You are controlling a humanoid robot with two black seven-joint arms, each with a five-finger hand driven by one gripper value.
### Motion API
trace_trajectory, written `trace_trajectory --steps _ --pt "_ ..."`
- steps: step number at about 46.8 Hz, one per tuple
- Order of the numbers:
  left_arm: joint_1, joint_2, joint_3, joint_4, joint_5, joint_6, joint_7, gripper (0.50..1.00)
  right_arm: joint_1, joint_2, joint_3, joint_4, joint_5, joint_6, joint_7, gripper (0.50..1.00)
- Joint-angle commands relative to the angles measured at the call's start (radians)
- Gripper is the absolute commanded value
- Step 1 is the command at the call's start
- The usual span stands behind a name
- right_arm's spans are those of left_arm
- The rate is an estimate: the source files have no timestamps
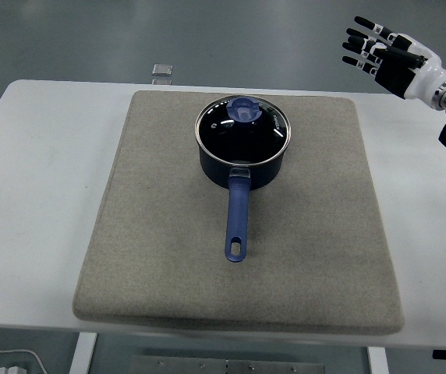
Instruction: Lift the pot lid and place it to the right of the pot.
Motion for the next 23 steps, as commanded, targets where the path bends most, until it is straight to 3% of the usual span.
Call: trace_trajectory --steps 1,23 --pt "0.0 0.0 0.0 0.0 0.001 0.0 -0.001 1.0 0.0 0.0 -0.001 0.0 0.0 0.0 0.0 0.93" --pt "0.0 0.0 0.0 -0.002 0.001 0.0 -0.001 1.0 0.002 -0.003 -0.004 0.001 -0.002 0.011 0.0 0.928"
